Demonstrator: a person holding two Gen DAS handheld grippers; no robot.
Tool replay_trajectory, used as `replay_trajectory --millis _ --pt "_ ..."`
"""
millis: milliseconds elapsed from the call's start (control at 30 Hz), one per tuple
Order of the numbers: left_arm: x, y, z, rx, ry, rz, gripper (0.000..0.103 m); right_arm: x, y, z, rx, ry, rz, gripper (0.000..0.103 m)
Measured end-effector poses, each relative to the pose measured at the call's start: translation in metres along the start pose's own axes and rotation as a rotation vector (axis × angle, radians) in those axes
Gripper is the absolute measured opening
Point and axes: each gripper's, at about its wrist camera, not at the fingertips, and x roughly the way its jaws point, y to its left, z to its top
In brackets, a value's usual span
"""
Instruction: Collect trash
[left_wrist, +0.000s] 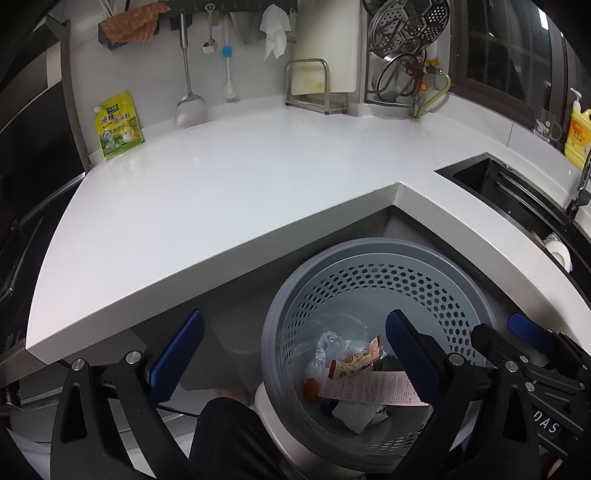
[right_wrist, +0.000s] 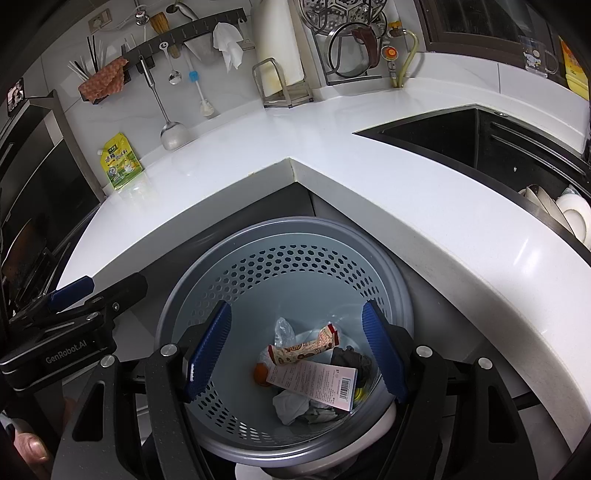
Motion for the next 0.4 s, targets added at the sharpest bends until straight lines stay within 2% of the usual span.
replay_trajectory --millis 400 --pt "0.0008 -0.0003 -0.0011 -0.002 0.006 0.006 0.097 0.0 0.0002 0.0005 0.0 0.001 0.0 0.07"
